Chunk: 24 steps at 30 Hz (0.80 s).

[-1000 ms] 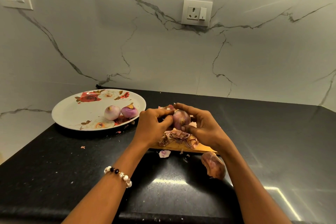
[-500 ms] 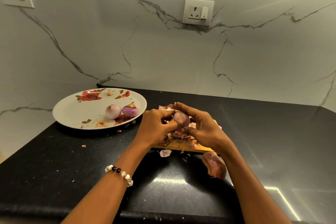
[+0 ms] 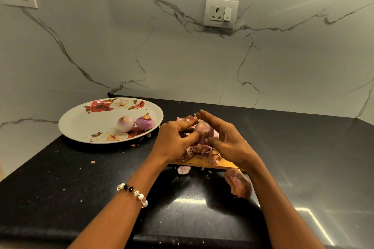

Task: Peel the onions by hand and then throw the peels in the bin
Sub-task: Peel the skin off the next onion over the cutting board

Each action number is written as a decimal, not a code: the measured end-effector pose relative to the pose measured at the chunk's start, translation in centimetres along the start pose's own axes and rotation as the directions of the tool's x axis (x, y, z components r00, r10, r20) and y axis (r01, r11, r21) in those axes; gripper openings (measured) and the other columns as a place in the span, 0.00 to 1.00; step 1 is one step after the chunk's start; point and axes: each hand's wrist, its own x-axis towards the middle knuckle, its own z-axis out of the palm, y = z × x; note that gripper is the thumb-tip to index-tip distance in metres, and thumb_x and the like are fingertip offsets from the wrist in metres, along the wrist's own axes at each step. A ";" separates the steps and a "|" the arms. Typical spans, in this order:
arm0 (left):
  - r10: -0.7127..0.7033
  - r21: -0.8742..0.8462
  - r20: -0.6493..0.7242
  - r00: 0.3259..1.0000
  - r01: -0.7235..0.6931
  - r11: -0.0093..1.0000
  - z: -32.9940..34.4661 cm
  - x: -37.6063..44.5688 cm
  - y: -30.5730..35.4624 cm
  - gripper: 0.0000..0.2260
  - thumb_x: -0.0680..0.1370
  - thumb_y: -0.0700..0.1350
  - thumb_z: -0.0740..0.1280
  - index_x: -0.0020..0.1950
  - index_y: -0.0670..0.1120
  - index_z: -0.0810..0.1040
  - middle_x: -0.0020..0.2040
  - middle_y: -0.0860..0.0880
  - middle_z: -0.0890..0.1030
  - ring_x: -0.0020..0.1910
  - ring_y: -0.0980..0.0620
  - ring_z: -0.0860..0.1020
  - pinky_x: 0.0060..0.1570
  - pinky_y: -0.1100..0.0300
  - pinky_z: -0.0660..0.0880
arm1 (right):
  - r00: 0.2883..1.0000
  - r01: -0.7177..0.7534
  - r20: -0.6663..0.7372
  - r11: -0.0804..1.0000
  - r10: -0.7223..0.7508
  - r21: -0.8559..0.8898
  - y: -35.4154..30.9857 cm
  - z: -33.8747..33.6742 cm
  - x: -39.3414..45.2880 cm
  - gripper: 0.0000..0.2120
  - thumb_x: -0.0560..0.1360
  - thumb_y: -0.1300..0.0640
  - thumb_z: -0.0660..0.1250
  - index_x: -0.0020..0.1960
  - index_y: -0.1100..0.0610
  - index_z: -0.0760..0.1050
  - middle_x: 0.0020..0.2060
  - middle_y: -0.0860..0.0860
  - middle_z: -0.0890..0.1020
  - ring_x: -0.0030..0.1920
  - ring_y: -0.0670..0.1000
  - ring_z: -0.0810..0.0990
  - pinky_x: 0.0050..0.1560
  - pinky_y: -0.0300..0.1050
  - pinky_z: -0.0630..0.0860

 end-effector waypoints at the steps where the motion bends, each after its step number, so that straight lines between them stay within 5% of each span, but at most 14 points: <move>1: -0.004 0.001 0.014 1.000 0.004 1.000 0.0 0.0 0.0 0.19 0.74 0.46 0.72 0.64 0.46 0.78 0.57 0.49 0.82 0.53 0.58 0.81 0.52 0.64 0.78 | 1.000 0.000 0.002 1.000 0.000 -0.001 0.0 0.0 0.0 0.36 0.74 0.74 0.65 0.76 0.53 0.60 0.72 0.49 0.69 0.73 0.48 0.66 0.68 0.50 0.72; 12: -0.014 0.071 -0.090 0.996 0.021 0.997 -0.1 0.1 -0.2 0.14 0.74 0.37 0.69 0.59 0.45 0.81 0.51 0.47 0.84 0.48 0.56 0.82 0.49 0.63 0.79 | 0.999 0.000 0.040 1.000 0.000 0.011 -0.4 0.2 -0.2 0.35 0.74 0.74 0.66 0.76 0.58 0.59 0.72 0.51 0.70 0.72 0.48 0.68 0.66 0.46 0.74; 16: -0.059 -0.029 -0.088 0.994 0.056 0.998 0.1 0.2 -0.3 0.12 0.76 0.35 0.66 0.58 0.43 0.81 0.52 0.46 0.84 0.45 0.54 0.83 0.42 0.60 0.81 | 1.000 -0.003 0.018 0.999 0.002 0.043 -0.6 0.0 -0.3 0.35 0.74 0.76 0.64 0.77 0.58 0.59 0.71 0.52 0.70 0.71 0.47 0.69 0.64 0.44 0.75; 20: -0.044 -0.087 -0.082 0.996 0.037 0.995 0.0 0.4 -0.5 0.11 0.77 0.42 0.68 0.59 0.44 0.81 0.52 0.48 0.84 0.47 0.53 0.83 0.44 0.52 0.82 | 1.000 -0.002 -0.021 0.999 0.002 0.043 -0.6 0.0 -0.2 0.35 0.74 0.77 0.64 0.77 0.58 0.59 0.71 0.52 0.71 0.70 0.48 0.71 0.63 0.42 0.75; 24: 0.011 -0.044 -0.050 0.999 -0.013 0.999 0.0 0.1 0.1 0.16 0.74 0.47 0.72 0.61 0.45 0.80 0.54 0.49 0.83 0.51 0.57 0.82 0.48 0.62 0.80 | 1.000 -0.005 -0.020 1.000 0.005 0.018 -0.6 -0.1 -0.3 0.36 0.73 0.77 0.64 0.77 0.57 0.59 0.70 0.51 0.72 0.71 0.48 0.71 0.64 0.42 0.74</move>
